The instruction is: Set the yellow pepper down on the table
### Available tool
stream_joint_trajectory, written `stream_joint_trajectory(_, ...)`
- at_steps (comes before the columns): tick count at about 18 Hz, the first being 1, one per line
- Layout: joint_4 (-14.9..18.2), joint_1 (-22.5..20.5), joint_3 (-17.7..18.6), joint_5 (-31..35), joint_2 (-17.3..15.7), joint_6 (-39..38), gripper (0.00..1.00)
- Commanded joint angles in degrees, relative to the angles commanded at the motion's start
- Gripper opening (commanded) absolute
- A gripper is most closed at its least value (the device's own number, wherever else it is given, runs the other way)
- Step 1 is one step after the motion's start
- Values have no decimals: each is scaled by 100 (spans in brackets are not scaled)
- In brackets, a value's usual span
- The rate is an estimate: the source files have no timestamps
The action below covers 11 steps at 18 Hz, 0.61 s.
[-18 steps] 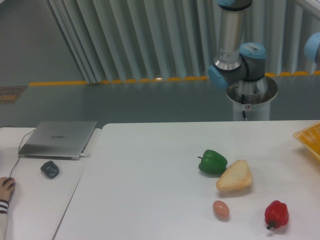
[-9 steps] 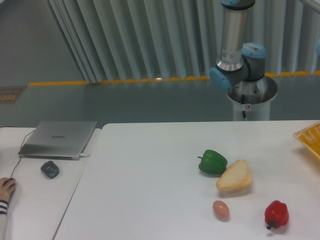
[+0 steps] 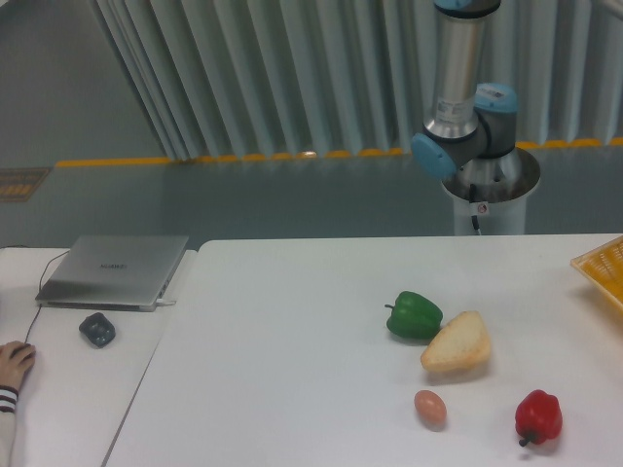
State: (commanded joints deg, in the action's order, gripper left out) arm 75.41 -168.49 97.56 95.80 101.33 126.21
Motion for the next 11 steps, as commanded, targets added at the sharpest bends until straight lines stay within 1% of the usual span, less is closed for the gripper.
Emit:
stream_joint_trajectory(3, -18, -61, -9, 158, 115, 9, 100)
stream_joint_trajectory(9, -35, -53, -35, 185, 281, -88, 100)
stream_joint_trajectory(11, -123, -44, -35, 193, 325, -88, 100)
